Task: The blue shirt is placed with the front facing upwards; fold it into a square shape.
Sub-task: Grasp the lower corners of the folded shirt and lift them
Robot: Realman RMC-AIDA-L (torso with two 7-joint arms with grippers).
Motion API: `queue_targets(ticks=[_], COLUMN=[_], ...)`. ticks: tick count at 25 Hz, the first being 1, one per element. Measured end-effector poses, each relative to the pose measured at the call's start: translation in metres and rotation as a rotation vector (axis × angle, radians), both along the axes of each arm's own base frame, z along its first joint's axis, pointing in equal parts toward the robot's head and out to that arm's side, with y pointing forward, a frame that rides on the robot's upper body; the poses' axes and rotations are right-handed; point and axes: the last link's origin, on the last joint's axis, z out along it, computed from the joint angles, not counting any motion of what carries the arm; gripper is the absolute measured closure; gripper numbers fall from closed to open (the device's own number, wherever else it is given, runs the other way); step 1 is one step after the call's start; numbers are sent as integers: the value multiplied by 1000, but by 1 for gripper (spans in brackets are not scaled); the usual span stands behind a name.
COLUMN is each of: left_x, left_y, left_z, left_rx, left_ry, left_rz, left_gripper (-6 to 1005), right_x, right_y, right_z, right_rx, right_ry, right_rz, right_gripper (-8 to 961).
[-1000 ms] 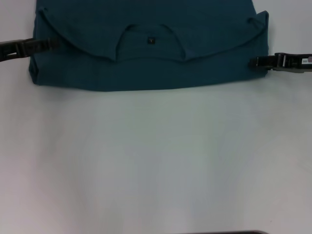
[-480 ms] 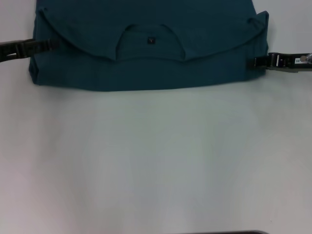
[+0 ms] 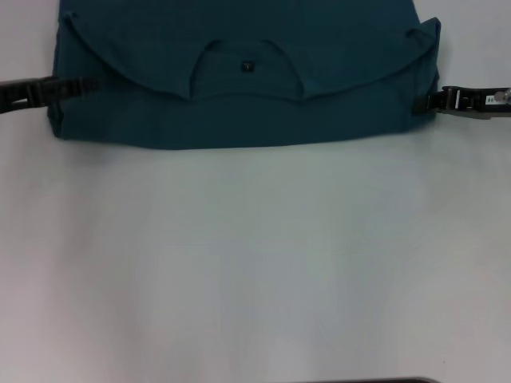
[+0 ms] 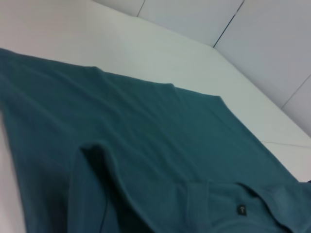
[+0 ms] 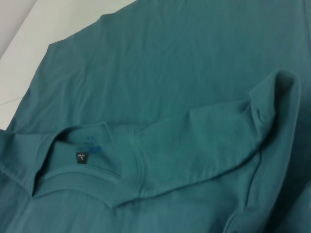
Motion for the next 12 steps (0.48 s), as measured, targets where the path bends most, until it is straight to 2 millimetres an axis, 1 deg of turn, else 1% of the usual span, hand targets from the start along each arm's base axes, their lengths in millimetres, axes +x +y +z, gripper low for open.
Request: queue_targets(ticks=[6,12], left_x=[-14,-22], left_y=[0,-1], left_z=[-5,-9], left_rx=[4,16], left_ry=[53,80], left_rz=[54,70], left_gripper=[139,138], right_x=[1,2], right_y=[-1,-2], right_z=[0,0], right_rx=[0,-4], right_ry=[0,2], right_rz=[-1,-2], right_gripper=[914,914])
